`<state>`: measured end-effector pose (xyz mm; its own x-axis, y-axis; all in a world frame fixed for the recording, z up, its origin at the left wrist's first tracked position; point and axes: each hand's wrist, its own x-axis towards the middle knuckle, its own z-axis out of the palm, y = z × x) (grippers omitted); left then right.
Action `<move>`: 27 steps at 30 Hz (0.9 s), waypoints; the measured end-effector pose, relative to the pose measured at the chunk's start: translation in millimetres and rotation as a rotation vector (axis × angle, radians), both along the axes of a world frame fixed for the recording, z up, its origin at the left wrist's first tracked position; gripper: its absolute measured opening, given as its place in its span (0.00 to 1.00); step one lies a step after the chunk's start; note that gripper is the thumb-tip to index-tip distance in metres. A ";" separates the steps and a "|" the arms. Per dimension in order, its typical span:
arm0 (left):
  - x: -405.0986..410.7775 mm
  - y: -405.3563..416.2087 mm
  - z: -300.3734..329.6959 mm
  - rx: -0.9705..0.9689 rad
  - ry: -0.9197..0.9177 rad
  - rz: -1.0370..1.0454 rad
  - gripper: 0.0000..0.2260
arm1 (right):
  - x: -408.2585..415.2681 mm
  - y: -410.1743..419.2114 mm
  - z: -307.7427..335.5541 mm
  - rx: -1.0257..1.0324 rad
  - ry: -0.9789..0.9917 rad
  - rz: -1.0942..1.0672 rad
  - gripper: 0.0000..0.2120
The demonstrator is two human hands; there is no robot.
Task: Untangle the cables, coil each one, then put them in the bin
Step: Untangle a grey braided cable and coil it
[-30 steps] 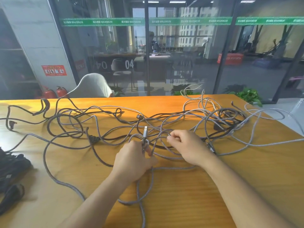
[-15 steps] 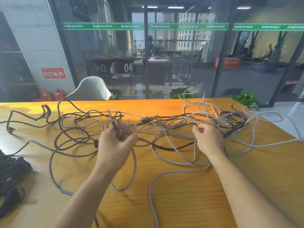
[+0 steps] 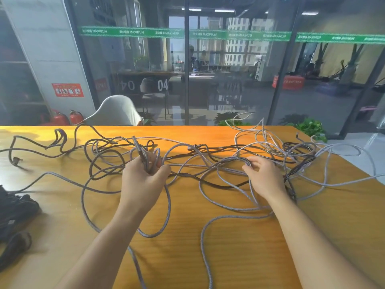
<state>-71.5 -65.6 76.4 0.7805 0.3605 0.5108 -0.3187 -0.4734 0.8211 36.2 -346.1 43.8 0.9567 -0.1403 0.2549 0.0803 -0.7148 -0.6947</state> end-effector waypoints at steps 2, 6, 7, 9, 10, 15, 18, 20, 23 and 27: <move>-0.2 -1.0 0.2 -0.012 -0.003 -0.008 0.10 | -1.9 1.6 2.5 0.020 -0.029 0.012 0.14; 0.8 0.4 0.5 -0.019 0.005 0.014 0.13 | -1.5 -1.9 4.8 0.154 -0.028 0.104 0.09; 1.1 0.9 0.7 -0.024 0.006 0.017 0.12 | 0.1 -3.3 5.9 0.225 -0.003 0.130 0.12; 1.3 1.6 0.9 -0.028 0.006 0.012 0.11 | 2.8 -6.1 8.5 0.390 0.096 0.212 0.18; 1.1 1.8 1.0 -0.022 0.006 0.007 0.11 | 3.0 -7.6 9.8 0.460 0.158 0.262 0.17; 2.3 5.7 -0.1 -0.024 0.004 0.021 0.09 | 3.0 -9.4 4.2 0.555 0.358 0.320 0.12; 1.7 3.8 0.3 -0.019 0.009 0.024 0.09 | 1.3 -1.6 2.5 0.431 0.255 0.292 0.07; 1.6 2.6 0.4 -0.007 0.012 0.024 0.09 | 0.4 2.5 -1.5 0.249 0.153 0.270 0.10; 1.3 4.1 0.5 0.002 0.010 0.028 0.08 | -0.4 5.0 -3.6 -0.058 0.068 0.224 0.12; 2.4 4.3 -0.7 0.000 0.018 0.045 0.07 | -5.2 3.6 8.5 -0.396 -0.041 0.175 0.11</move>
<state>-69.1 -61.3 75.7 0.7723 0.3955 0.4970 -0.2823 -0.4872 0.8264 31.0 -342.5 52.4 0.9452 0.1397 0.2950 0.2462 -0.8985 -0.3634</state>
